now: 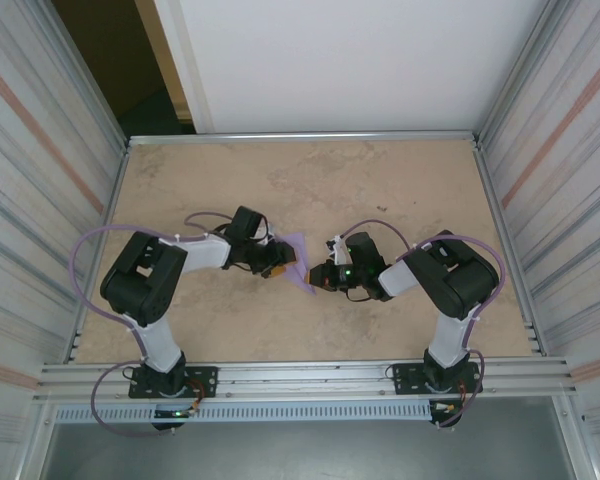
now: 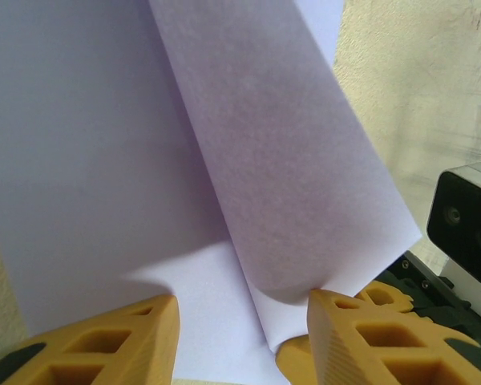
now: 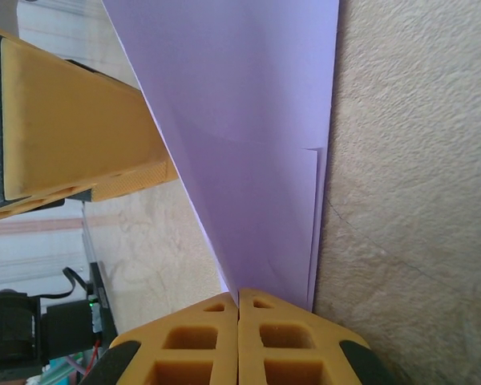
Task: Fold a paper plane with a square sheet of paper (pick it up from the middle)
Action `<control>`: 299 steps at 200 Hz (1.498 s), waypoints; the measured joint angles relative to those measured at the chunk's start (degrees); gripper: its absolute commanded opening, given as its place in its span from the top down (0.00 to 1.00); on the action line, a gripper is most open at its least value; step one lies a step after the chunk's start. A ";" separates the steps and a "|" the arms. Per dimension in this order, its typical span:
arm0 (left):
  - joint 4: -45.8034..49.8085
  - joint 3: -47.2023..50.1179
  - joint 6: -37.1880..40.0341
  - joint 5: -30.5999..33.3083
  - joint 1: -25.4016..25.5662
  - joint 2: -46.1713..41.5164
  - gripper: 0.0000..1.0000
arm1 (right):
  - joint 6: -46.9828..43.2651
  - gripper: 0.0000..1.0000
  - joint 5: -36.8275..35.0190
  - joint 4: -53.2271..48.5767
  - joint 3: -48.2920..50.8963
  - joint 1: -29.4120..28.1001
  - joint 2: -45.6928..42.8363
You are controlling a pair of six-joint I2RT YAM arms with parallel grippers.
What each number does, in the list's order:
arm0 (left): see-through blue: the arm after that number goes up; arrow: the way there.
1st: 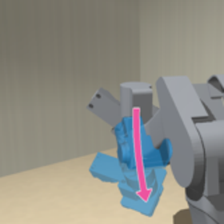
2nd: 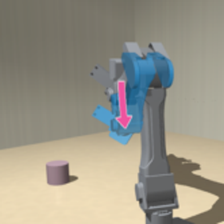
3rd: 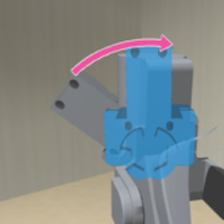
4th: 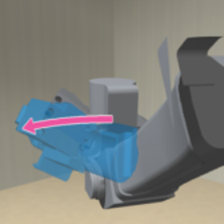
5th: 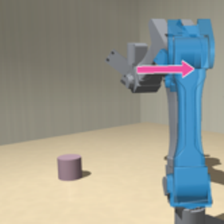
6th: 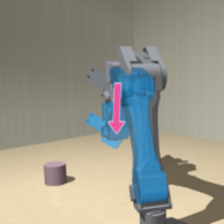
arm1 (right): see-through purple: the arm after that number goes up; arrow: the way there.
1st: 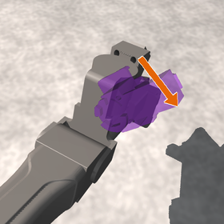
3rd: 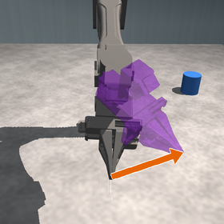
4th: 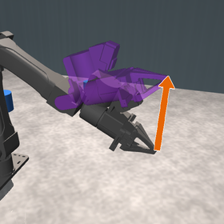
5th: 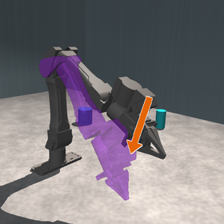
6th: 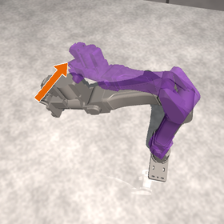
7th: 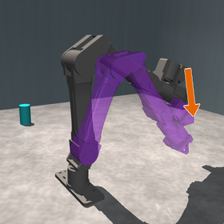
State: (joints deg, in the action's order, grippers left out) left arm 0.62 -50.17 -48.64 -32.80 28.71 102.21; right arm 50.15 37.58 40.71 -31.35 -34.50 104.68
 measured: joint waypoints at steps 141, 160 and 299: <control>19.23 -12.68 1.05 7.10 2.93 5.11 0.48 | -1.36 0.77 -0.85 -2.95 -0.70 -0.66 -1.97; 20.44 -13.60 1.03 7.17 2.99 5.68 0.46 | -2.03 0.79 -1.84 -4.24 -1.03 -1.01 -2.29; 21.84 -14.97 1.31 7.50 3.30 5.57 0.43 | -2.51 0.98 -3.87 -7.34 -1.40 -0.37 -2.54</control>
State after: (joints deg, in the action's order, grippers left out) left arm 22.46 -65.14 -47.33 -25.30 32.01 107.79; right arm 47.64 33.71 33.36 -32.75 -34.87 102.15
